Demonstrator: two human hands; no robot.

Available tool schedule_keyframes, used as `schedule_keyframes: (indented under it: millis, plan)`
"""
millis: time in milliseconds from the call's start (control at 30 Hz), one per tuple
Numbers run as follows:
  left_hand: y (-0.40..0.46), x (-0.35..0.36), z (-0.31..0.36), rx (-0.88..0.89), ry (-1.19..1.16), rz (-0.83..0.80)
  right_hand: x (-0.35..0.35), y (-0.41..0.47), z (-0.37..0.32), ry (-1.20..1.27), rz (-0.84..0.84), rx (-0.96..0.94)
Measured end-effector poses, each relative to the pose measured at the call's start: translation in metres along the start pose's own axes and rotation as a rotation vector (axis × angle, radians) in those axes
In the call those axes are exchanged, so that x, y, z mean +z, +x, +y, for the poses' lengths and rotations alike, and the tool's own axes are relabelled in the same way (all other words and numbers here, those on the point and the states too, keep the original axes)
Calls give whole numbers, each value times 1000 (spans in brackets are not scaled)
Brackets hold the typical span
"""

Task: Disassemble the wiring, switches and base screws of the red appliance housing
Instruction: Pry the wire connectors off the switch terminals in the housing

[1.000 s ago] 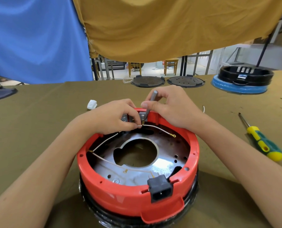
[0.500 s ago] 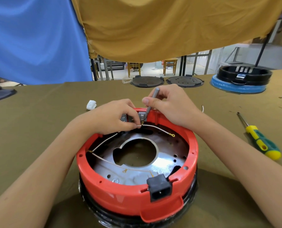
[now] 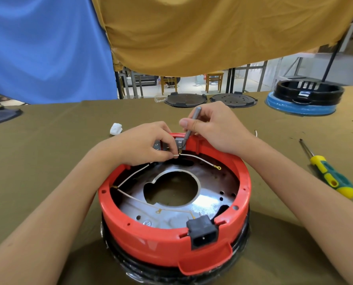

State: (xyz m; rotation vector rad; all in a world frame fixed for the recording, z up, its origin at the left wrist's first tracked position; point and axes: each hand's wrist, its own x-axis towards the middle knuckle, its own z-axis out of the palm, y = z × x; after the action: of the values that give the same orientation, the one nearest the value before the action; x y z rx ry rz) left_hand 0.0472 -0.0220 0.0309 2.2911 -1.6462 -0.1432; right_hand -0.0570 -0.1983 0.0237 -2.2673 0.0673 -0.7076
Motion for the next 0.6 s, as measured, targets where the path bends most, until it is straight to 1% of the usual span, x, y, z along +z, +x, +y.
schedule_keyframes:
  millis: [133, 267, 433, 600]
  plan:
    - [0, 0, 0, -3, -3, -4, 0, -1, 1, -4, 12, -2]
    - [0, -1, 0, -16, 8, -7, -3, -6, 2, 23, 14, -46]
    - [-1, -1, 0, -28, -4, -5, -26, -9, 6, 43, -152, -141]
    - [-1, -1, 0, -32, 2, -9, -26, -9, 13, 91, -164, -155]
